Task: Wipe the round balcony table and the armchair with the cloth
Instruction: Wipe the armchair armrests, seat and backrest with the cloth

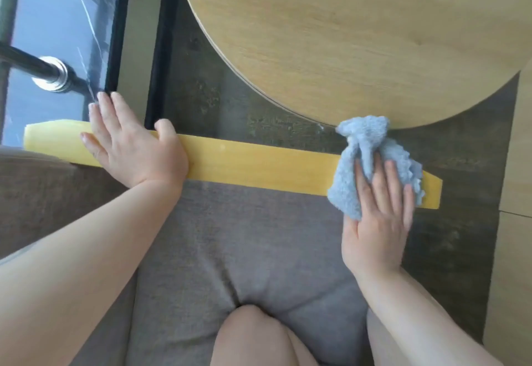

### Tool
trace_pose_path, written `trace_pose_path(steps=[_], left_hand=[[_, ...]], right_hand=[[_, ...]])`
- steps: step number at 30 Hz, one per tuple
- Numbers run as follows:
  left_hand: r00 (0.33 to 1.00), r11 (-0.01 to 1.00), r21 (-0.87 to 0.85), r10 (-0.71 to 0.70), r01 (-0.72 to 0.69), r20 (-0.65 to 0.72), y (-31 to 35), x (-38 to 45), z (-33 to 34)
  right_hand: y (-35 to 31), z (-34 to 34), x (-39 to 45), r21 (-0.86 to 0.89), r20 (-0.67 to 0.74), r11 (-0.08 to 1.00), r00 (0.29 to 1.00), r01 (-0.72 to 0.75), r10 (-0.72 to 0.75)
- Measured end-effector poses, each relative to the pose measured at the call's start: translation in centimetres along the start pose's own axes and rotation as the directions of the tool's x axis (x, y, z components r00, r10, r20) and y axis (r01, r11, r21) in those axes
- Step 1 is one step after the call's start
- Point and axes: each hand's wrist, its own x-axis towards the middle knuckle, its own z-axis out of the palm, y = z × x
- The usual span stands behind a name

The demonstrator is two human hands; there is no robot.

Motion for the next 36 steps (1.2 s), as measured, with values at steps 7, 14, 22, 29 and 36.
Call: trace_pose_path(steps=[7,14,22,29,36], left_hand=[[1.000,0.999,0.027,-0.029,0.029,-0.006,0.7,-0.5,-0.4],[0.992,0.991,-0.066,-0.122,0.119,-0.034,7.2,-9.1,1.5],[0.961,0.959,-0.081,-0.263,0.270,0.091,13.1,-15.0,2.5],[0.945,0.955,-0.103,-0.254,0.279,0.207,12.7,-14.6,1.7],[0.913,0.894,-0.259,-0.289,0.365,0.288,12.6,-14.4,0.4]], right_hand=[[3.2,-0.4,0.7,0.004,0.122,0.879,0.872,0.477,-0.474],[8.0,-2.3,1.6,0.094,0.200,0.858,0.835,0.504,-0.513],[13.1,-4.4,5.4,0.145,0.324,0.693,0.628,0.706,-0.708],[13.2,-3.7,7.0,0.212,0.287,0.570,0.507,0.793,-0.812],[9.1,-3.2,9.2,0.260,0.316,0.458,0.374,0.850,-0.872]])
